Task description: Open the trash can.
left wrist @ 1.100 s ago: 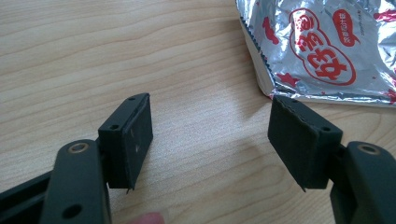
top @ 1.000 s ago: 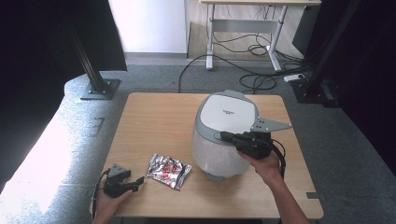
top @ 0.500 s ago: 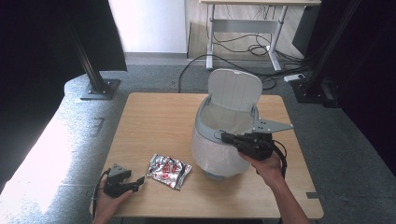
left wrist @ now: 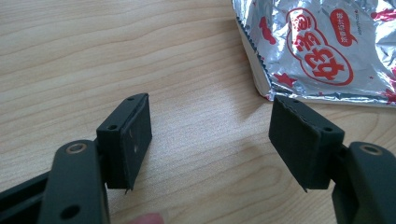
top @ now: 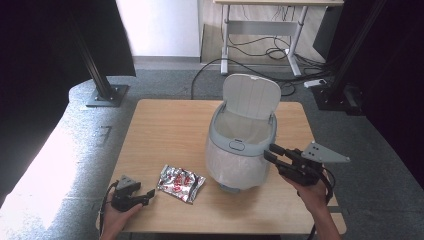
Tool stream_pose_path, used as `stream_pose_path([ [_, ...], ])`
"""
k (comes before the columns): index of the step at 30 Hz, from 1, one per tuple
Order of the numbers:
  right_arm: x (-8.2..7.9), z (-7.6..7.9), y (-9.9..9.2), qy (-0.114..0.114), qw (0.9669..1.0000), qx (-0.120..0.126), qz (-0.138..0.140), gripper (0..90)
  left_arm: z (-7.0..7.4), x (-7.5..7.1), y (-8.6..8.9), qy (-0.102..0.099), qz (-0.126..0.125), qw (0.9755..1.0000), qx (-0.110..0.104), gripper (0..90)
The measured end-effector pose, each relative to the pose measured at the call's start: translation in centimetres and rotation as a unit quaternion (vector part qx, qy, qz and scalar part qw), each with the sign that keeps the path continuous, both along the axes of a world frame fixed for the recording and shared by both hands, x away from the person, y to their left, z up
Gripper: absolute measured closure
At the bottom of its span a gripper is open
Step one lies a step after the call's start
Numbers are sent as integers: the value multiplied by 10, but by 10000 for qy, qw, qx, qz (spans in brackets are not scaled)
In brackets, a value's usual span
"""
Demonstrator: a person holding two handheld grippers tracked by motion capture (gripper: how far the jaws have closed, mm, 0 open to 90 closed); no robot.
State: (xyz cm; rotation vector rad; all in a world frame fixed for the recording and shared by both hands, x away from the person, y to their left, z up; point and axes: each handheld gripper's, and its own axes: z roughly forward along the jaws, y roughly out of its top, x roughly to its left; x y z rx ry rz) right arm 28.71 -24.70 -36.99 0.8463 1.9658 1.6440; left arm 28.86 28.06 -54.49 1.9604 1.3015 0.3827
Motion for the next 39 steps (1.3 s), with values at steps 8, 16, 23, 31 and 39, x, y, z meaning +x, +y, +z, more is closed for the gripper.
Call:
stream_pose_path([
  [8, -5, -37, -20, 65, 9996, -73, -256, 463, 0, 2, 1, 10, -30, 10000, -22, 296],
  [16, 1, -81, -36, 407, 9968, -277, -629, 375, 0, 6, 3, 60, -41, 9999, -141, 280],
  [23, 5, -111, -41, 793, 9917, -537, -863, 362, 0, 7, 2, 91, -27, 9998, -168, 256],
  [31, 8, -135, -44, 1088, 9866, -734, -970, 361, 5, 6, 4, 25, 72, 9997, -240, 267],
  [39, 8, -150, -46, 1276, 9818, -932, -1052, 361, 10, 2, 2, -106, 44, 9995, -287, 292],
])
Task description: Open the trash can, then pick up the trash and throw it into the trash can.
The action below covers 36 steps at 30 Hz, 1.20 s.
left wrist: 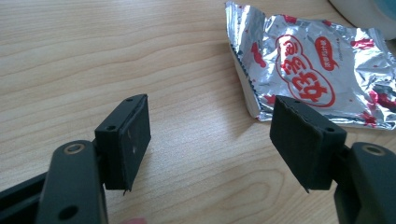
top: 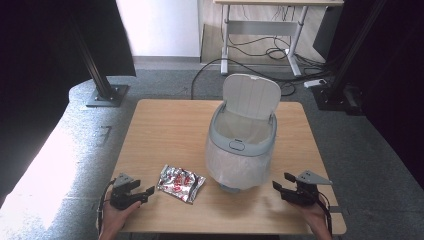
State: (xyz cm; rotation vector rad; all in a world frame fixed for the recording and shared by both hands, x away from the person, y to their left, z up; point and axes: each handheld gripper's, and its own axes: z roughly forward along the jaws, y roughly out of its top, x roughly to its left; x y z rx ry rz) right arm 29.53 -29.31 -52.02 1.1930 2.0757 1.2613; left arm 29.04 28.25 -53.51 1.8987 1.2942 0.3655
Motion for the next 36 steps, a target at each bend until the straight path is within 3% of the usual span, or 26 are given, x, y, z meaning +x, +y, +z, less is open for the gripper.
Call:
stream_pose_path([
  [4, -1, 0, -2, 5, 10000, -4, -27, 362, 2, 1, -1, -46, 28, 10000, -18, 288],
  [11, 2, -7, 1, 99, 9995, -278, -57, 362, 3, 1, -2, -72, -2, 10000, -16, 294],
  [18, 6, -12, 5, 208, 9996, -208, -22, 364, 7, 4, -5, -61, -38, 9998, -204, 287],
  [23, 8, -14, 7, 225, 9994, -250, -24, 363, 9, 14, -16, -13, -124, 9995, -302, 278],
  [30, 9, -15, 1, 248, 9995, -193, -73, 363, 3, 35, -33, 102, -170, 9998, -40, 282],
  [36, 8, -13, -1, 212, 9996, -130, -113, 363, -2, 44, -39, 178, -125, 9997, 72, 293],
])
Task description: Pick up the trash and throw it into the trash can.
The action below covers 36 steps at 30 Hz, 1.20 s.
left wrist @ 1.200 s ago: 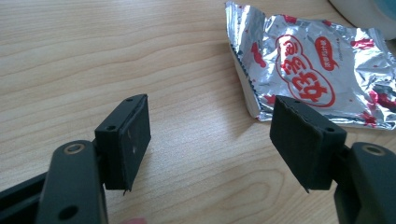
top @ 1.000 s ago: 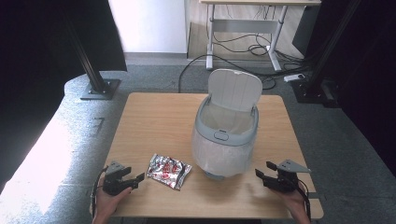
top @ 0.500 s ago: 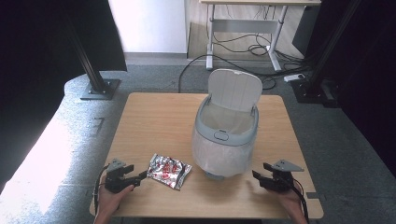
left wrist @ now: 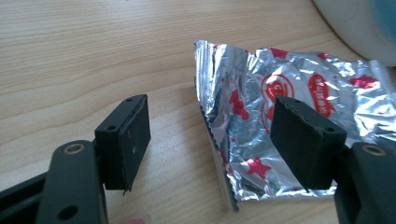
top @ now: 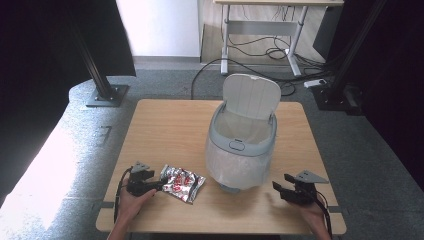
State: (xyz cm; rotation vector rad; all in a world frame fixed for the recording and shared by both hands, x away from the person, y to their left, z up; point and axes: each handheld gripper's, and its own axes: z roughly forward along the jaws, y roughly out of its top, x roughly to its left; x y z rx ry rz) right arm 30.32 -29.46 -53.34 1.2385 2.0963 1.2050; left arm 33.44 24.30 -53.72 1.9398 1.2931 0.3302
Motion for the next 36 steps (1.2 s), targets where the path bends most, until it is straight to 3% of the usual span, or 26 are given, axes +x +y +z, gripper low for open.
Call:
stream_pose_path([
  [5, 0, 0, 2, 3, 10000, 4, 7, 363, -3, 0, -1, 38, -44, 10000, 2, 325],
  [10, -2, 0, 2, -9, 10000, -5, -26, 363, -6, -4, -4, 21, -111, 9998, 168, 349],
  [14, -2, 0, -1, -20, 10000, 4, -91, 363, -6, -8, -5, -17, -99, 9996, 257, 441],
  [18, -2, 1, -9, -26, 9996, 164, -216, 363, -7, -14, -4, -133, -118, 9992, 367, 506],
  [20, -2, 1, -12, -22, 9994, 210, -280, 363, -8, -18, -5, -234, -131, 9983, 520, 576],
  [23, -2, 0, -14, -35, 9992, 220, -341, 363, -8, -19, -7, -292, -44, 9976, 623, 708],
  [31, -2, 0, -14, -65, 9989, 187, -428, 365, -8, -21, -12, -449, -2, 9950, 892, 862],
  [36, -2, 0, -13, -79, 9990, 151, -425, 365, -3, -23, -16, -519, -64, 9958, 751, 896],
])
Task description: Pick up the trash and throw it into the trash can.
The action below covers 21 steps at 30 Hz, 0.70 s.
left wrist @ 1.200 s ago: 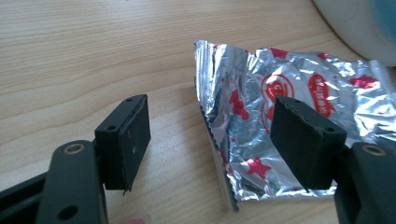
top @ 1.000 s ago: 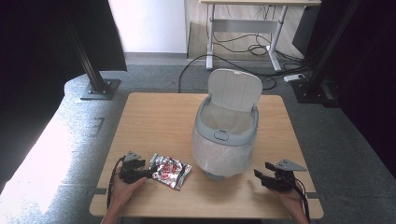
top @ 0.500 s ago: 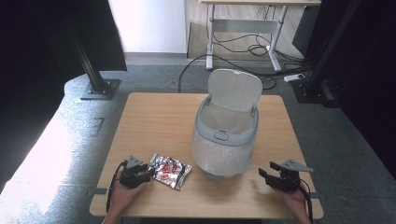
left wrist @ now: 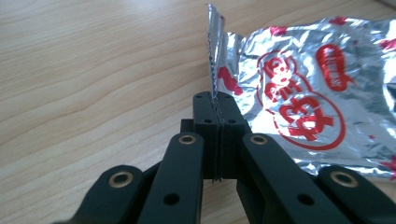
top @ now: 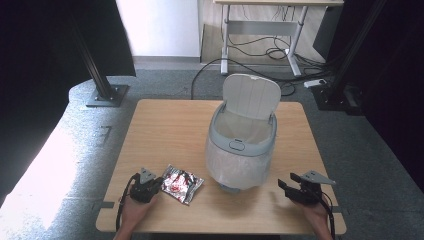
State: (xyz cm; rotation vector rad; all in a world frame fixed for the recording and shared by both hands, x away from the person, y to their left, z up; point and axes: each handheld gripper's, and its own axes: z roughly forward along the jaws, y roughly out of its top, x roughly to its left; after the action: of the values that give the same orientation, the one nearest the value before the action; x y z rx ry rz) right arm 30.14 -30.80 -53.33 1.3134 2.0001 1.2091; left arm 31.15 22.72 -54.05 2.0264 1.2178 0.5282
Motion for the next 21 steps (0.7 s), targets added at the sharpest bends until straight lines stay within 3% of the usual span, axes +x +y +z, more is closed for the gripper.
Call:
stream_pose_path([
  [3, 0, 0, 0, 22, 10000, -8, -26, 366, 5, -4, 1, -57, -35, 9998, -190, 897],
  [6, 0, 0, -1, 44, 10000, -14, -53, 366, 14, -9, 5, -92, -104, 9985, -522, 897],
  [13, 0, 0, -2, 36, 10000, -16, -60, 367, 24, -15, 14, -161, -135, 9969, -753, 896],
  [21, 1, 0, -4, 47, 10000, -20, -51, 367, 33, -17, 32, -200, 21, 9930, -1160, 893],
])
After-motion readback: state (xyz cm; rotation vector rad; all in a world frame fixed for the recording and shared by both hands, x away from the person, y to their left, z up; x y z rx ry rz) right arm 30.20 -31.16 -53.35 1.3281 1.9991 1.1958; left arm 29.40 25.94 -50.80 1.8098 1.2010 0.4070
